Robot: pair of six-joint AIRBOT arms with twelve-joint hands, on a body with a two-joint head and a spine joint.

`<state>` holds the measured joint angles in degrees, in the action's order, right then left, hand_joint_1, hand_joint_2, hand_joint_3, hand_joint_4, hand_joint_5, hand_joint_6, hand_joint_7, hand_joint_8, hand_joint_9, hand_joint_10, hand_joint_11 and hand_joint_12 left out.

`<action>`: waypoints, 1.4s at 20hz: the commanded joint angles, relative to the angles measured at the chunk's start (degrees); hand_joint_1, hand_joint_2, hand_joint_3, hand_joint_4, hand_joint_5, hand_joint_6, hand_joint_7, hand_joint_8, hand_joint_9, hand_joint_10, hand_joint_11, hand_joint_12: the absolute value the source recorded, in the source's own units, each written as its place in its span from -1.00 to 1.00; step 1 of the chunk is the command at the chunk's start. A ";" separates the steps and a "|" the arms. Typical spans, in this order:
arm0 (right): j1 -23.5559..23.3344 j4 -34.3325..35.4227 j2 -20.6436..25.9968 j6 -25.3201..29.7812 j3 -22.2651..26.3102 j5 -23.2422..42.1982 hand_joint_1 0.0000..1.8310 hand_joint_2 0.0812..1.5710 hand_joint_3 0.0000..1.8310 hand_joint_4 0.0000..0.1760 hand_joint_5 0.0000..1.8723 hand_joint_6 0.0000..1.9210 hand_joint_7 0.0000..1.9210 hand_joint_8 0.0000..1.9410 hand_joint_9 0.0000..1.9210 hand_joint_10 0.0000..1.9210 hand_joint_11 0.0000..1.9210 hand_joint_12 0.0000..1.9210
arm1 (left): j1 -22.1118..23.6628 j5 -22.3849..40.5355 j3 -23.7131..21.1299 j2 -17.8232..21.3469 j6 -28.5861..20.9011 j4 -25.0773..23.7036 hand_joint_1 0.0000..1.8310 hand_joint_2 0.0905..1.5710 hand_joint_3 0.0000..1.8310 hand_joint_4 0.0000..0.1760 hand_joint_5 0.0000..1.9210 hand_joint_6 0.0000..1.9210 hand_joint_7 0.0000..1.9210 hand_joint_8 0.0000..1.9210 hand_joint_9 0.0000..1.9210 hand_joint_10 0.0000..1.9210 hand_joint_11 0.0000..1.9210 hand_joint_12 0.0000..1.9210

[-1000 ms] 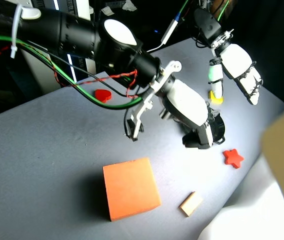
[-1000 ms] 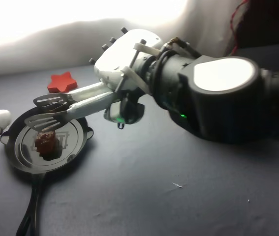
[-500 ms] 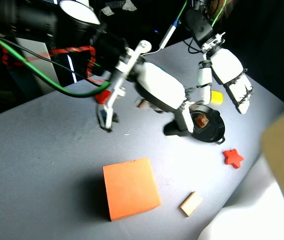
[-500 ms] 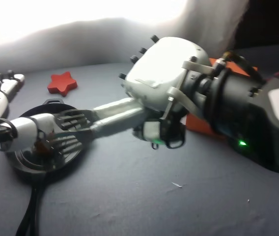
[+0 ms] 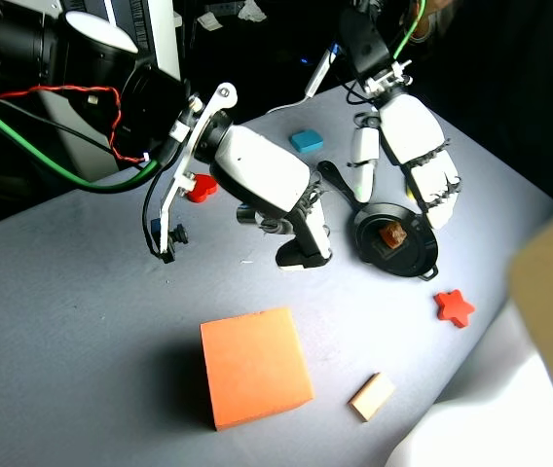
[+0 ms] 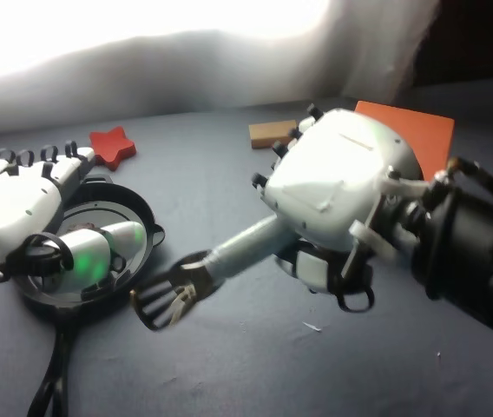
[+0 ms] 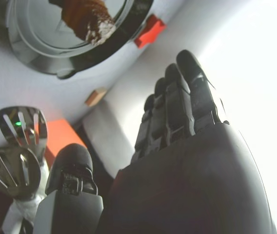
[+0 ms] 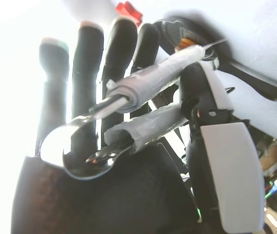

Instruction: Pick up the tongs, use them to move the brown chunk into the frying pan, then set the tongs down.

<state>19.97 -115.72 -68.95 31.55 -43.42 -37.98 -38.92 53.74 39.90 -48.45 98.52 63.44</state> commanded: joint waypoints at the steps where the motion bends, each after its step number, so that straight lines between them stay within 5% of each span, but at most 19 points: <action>1: 0.29 -6.78 0.47 1.25 0.28 -4.15 -0.36 0.68 -1.00 -1.00 -0.33 -0.04 -0.19 0.12 -0.28 0.50 -0.46 0.95 | 0.33 5.25 -0.27 0.07 -0.17 -3.39 -1.00 0.59 -1.00 -1.00 -0.94 -0.99 -0.84 -0.99 -0.81 -0.99 -1.00 -0.19; 7: 6.28 -14.75 0.49 6.54 0.22 -8.05 -0.40 0.64 -1.00 -1.00 -0.42 -0.16 -0.30 0.01 -0.42 0.37 -0.62 0.86 | 0.30 5.66 -1.45 -0.39 -0.34 -3.70 -1.00 0.61 -1.00 -1.00 -0.95 -0.99 -0.85 -1.00 -0.82 -1.00 -1.00 -0.15; 12: 11.38 -18.73 1.16 9.15 0.45 -11.87 -0.47 0.54 -1.00 -1.00 -0.66 -0.50 -0.42 -0.66 -0.59 -0.17 -0.98 0.65 | 0.04 6.09 -1.36 -0.37 -0.66 -3.70 -1.00 0.61 -1.00 -1.00 -0.94 -0.99 -0.85 -1.00 -0.80 -1.00 -1.00 -0.06; 15: 14.15 -18.73 1.91 8.47 1.09 -11.87 -0.59 0.45 -1.00 -1.00 -0.79 -0.80 -0.57 -0.97 -0.72 -0.55 -1.00 0.32 | -0.07 6.09 -1.24 -0.34 -0.78 -3.71 -1.00 0.62 -1.00 -1.00 -0.98 -1.00 -0.87 -1.00 -0.83 -1.00 -1.00 -0.21; 17: 15.20 -18.72 2.66 7.86 1.92 -11.89 -0.67 0.38 -1.00 -1.00 -0.83 -0.94 -0.69 -1.00 -0.77 -0.79 -1.00 0.02 | -0.05 6.09 -1.27 -0.34 -0.83 -3.85 -1.00 0.61 -1.00 -1.00 -0.99 -1.00 -0.88 -1.00 -0.84 -1.00 -1.00 -0.22; 20: 15.14 -18.61 4.54 7.47 4.45 -12.11 -0.74 0.34 -1.00 -1.00 -0.88 -0.99 -0.79 -1.00 -0.82 -0.90 -1.00 -0.21 | 0.09 6.09 -1.42 -0.34 -0.84 -3.94 -1.00 0.62 -1.00 -1.00 -0.96 -0.99 -0.84 -0.99 -0.80 -0.99 -1.00 -0.08; 24: 11.79 -11.21 10.44 5.05 11.33 -11.26 -0.76 0.34 -1.00 -1.00 -0.87 -0.99 -0.76 -0.99 -0.80 -0.91 -1.00 -0.22 | 0.77 6.09 -1.37 -0.34 -0.84 -3.99 -1.00 0.58 -1.00 -1.00 -0.97 -1.00 -0.84 -1.00 -0.80 -0.99 -1.00 -0.11; 25: 10.30 -6.98 12.43 3.77 12.95 -10.51 -0.74 0.35 -1.00 -1.00 -0.85 -0.98 -0.73 -0.98 -0.75 -0.90 -1.00 -0.10 | 1.04 6.09 -1.32 -0.34 -0.83 -3.99 -1.00 0.56 -1.00 -1.00 -0.94 -0.99 -0.84 -1.00 -0.81 -1.00 -1.00 -0.17; 27: 7.59 -1.13 16.40 0.81 15.80 -8.83 -0.74 0.36 -1.00 -1.00 -0.71 -0.95 -0.55 -0.96 -0.59 -0.82 -1.00 0.27 | 1.55 6.09 -1.29 -0.34 -0.84 -4.00 -1.00 0.60 -1.00 -1.00 -0.86 -0.97 -0.73 -0.97 -0.65 -0.94 -1.00 0.16; 28: 6.93 0.19 17.75 -0.13 16.86 -8.78 -0.67 0.36 -1.00 -1.00 -0.52 -0.89 -0.36 -0.95 -0.47 -0.60 -1.00 0.54 | 1.73 6.09 -1.33 -0.28 -0.97 -4.00 -1.00 0.62 -0.99 -1.00 -0.76 -0.94 -0.62 -0.94 -0.55 -0.90 -1.00 0.36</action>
<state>27.11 -110.93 -50.09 31.22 -26.24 -44.64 -37.76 54.94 38.50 -48.84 97.56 62.65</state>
